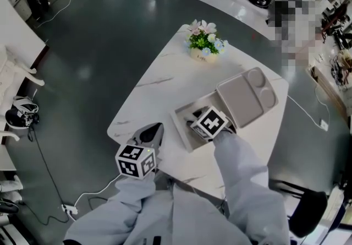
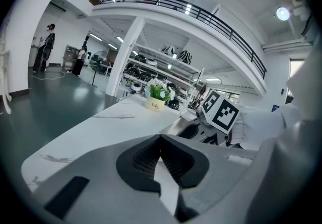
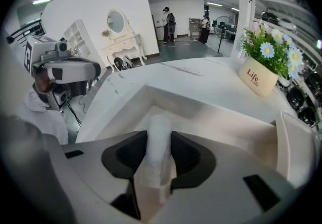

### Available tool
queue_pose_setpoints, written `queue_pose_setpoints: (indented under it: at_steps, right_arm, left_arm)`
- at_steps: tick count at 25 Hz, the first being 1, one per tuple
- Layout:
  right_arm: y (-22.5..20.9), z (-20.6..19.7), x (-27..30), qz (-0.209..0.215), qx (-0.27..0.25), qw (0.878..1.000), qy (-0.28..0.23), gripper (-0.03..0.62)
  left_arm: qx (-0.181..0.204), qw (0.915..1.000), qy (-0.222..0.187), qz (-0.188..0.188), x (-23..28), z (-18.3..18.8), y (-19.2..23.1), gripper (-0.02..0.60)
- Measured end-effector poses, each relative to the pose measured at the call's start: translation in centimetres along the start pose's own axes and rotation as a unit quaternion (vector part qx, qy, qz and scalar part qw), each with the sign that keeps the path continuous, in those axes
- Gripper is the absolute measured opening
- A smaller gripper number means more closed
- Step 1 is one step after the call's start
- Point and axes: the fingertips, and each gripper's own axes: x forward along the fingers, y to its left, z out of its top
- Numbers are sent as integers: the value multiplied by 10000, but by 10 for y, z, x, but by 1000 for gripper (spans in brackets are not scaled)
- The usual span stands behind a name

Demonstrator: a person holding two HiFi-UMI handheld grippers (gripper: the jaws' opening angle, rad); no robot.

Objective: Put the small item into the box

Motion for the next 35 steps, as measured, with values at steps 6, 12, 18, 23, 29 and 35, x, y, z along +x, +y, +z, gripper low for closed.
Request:
queue_pose_setpoints:
  at_steps: [6,12,18,23,29,35]
  right_arm:
    - [5,0,-1,28,66,9999,-103,169]
    - [0,5,-10,-44,359,9986,-381,187]
    - [1,12,-35,59,736,9927,-949,121]
    - [7,17,-54,69,824,9874,-1349,74]
    - [10,24,-82,-130,828,9780,-1911,14]
    - [10,33,-113,-319,1135,9533,-2782,-6]
  left_arm:
    - [-14,10000,-32,-28,-4,0,-7,-2]
    - [28,9999,-51,-97,-5,1,-15,0]
    - [49,9998,-161,-136,-12,7,-22,-2]
    - [127,9993,-298,-201,-17,19,-29,-2]
    - [311,9976,-495,-363,-24,37,-42,-2]
    - [492,9952,-696,-473,-32,56,-53,-2]
